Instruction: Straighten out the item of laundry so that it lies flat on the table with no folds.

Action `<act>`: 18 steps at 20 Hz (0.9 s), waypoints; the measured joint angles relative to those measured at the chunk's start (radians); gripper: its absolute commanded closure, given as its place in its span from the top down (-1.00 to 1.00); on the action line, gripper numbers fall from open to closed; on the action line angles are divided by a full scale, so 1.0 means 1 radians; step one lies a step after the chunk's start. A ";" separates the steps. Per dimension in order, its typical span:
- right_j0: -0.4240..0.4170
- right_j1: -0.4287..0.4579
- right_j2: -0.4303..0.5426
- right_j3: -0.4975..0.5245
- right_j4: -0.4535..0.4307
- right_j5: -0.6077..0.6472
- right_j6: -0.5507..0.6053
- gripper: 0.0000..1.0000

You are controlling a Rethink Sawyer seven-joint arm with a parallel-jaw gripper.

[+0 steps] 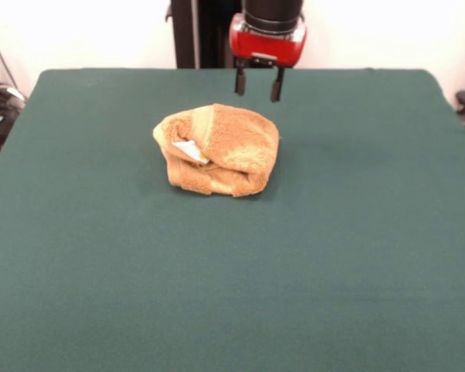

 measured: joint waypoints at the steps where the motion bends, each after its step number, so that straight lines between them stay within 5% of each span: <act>1: -0.003 0.000 0.000 -0.002 0.000 0.000 0.000 1.00; 18: -0.022 0.002 0.000 -0.054 0.000 0.018 0.000 1.00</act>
